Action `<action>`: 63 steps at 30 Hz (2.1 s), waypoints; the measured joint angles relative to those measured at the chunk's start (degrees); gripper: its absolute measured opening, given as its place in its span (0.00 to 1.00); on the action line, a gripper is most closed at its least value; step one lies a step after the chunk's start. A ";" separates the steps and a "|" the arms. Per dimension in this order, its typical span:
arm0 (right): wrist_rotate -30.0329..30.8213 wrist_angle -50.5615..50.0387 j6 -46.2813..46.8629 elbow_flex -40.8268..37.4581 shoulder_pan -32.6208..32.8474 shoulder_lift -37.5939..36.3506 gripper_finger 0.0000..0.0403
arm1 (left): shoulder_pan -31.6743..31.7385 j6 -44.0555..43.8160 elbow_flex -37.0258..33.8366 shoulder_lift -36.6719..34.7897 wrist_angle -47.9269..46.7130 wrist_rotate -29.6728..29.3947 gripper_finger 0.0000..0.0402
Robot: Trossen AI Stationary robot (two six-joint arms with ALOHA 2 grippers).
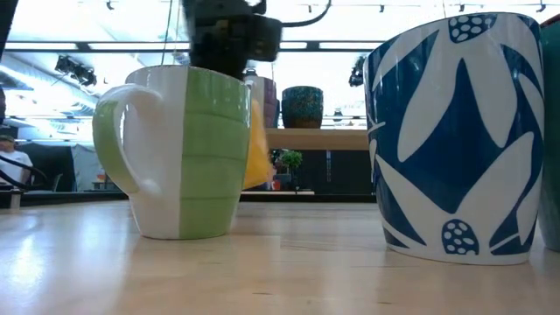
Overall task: Place coffee mugs
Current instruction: Put the yellow mug on the shelf
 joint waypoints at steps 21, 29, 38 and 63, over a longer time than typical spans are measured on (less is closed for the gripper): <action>1.62 -15.55 15.29 0.02 -1.07 -3.85 0.43 | 4.46 23.76 33.82 23.60 -13.84 0.24 0.07; 1.52 -15.21 15.55 0.02 -0.52 -5.12 0.43 | 4.51 25.19 33.55 25.29 -15.66 -0.08 0.07; 1.50 -7.89 12.95 0.02 -0.45 -5.10 0.43 | 5.14 27.63 33.57 26.97 -18.00 0.26 0.08; 1.02 -4.56 9.20 0.02 3.61 -5.10 0.43 | 3.61 14.27 34.30 24.76 -21.17 -4.88 0.43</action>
